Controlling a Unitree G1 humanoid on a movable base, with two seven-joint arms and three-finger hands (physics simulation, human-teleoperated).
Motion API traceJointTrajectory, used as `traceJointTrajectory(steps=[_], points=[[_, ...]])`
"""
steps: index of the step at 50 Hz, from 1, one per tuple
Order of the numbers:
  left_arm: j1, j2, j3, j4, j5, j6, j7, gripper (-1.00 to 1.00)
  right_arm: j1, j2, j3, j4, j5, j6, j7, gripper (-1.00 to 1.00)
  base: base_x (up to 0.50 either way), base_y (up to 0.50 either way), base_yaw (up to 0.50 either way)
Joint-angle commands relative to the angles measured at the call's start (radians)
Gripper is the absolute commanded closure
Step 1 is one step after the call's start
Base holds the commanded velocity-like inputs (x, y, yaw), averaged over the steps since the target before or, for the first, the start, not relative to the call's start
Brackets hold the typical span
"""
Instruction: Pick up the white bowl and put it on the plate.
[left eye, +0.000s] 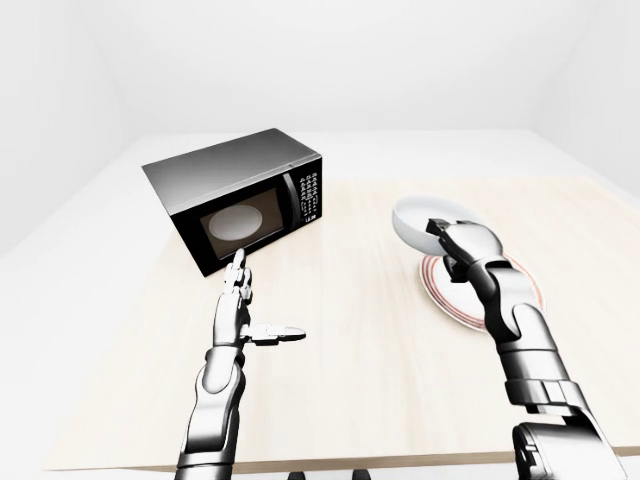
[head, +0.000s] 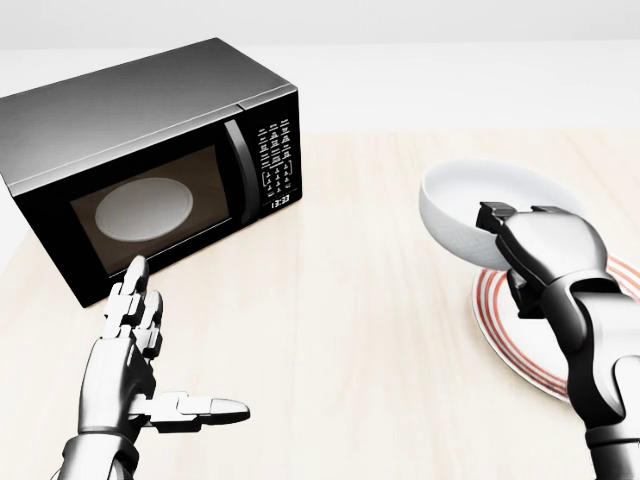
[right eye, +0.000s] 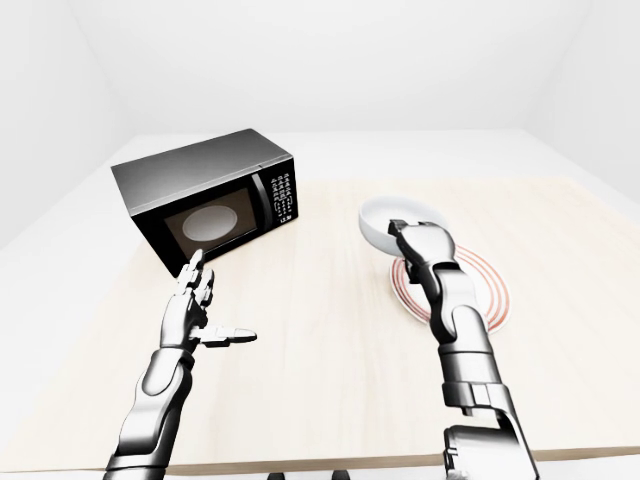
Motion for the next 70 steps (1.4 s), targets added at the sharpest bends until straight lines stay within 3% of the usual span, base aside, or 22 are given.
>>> traceJointTrajectory(steps=[1, 38, 70], points=[[0.000, 0.000, 0.000, 0.000, 0.000, 0.000, 0.000, -1.00, -0.031, -0.061, -0.028, 0.098, 0.036, 0.002, -0.075, 1.00, 0.00, 0.00, 0.00], [0.000, 0.000, 0.000, 0.000, 0.000, 0.000, 0.000, -1.00, 0.001, -0.167, -0.068, 0.275, 0.133, -0.005, -0.181, 1.00, 0.00, 0.00, 0.00], [0.000, 0.000, 0.000, 0.000, 0.000, 0.000, 0.000, -1.00, 0.007, -0.189, -0.071, 0.323, 0.157, -0.005, -0.203, 1.00, 0.00, 0.00, 0.00]])
